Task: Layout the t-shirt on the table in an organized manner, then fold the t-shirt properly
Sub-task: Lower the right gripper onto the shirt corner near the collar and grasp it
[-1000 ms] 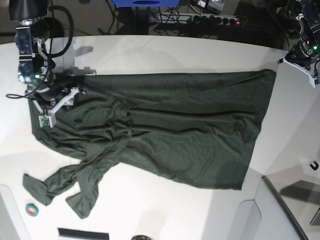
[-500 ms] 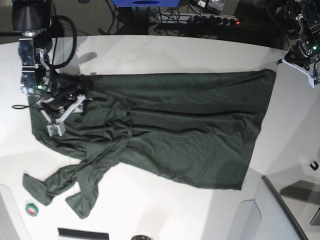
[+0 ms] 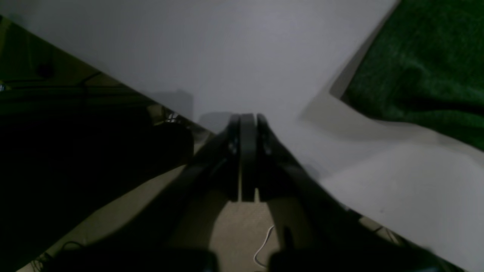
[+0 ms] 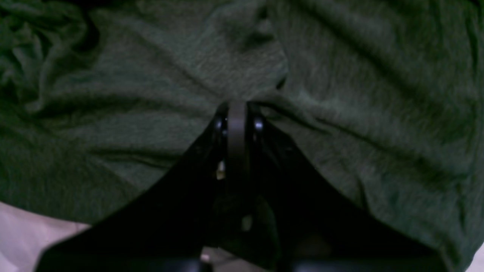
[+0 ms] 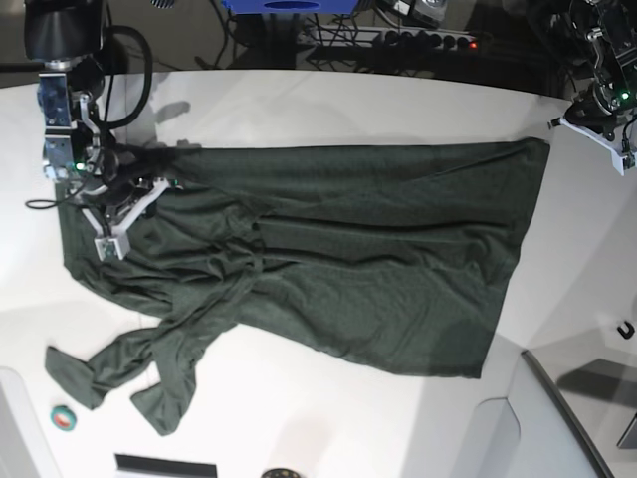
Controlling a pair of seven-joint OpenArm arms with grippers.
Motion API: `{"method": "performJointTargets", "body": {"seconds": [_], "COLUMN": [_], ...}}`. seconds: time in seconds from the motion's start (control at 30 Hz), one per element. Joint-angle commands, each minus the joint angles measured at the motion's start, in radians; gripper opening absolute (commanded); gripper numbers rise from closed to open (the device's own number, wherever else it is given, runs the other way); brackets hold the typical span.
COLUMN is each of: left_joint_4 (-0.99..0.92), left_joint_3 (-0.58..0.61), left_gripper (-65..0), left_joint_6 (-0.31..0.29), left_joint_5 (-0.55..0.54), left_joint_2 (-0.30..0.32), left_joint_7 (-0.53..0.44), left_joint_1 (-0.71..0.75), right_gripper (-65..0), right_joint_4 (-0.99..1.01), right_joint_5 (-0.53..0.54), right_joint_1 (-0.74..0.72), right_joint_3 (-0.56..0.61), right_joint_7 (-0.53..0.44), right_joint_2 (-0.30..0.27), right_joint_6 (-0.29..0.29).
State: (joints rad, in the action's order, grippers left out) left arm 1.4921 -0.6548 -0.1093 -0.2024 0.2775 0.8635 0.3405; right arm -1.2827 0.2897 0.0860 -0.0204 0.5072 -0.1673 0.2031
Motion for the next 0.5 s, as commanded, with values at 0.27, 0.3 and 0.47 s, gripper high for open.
{"method": "performJointTargets", "body": {"seconds": [0.27, 0.3, 0.47], "left_joint_4": [0.012, 0.012, 0.012], "left_joint_3": [-0.006, -0.006, -0.004], "left_gripper": [-65.0, -65.0, -65.0], "left_joint_6": [0.001, 0.001, 0.001], "left_joint_5": [0.011, 0.011, 0.011], "left_joint_2": [0.022, 0.022, 0.022], "left_joint_7": [-0.014, -0.014, -0.014], "left_joint_1": [-0.005, -0.005, -0.008], "right_gripper": [-63.5, -63.5, -63.5], "right_joint_4": [-0.262, -0.274, -0.349], "right_joint_5": [0.010, 0.010, 0.010], "right_joint_1": [0.119, 0.125, 0.209], "right_joint_3": [-0.006, -0.006, -0.006], "right_joint_7": [0.052, 0.074, 0.100], "right_joint_2": [-0.011, -0.011, -0.011], "right_joint_6": [0.008, 0.008, 0.008]}}
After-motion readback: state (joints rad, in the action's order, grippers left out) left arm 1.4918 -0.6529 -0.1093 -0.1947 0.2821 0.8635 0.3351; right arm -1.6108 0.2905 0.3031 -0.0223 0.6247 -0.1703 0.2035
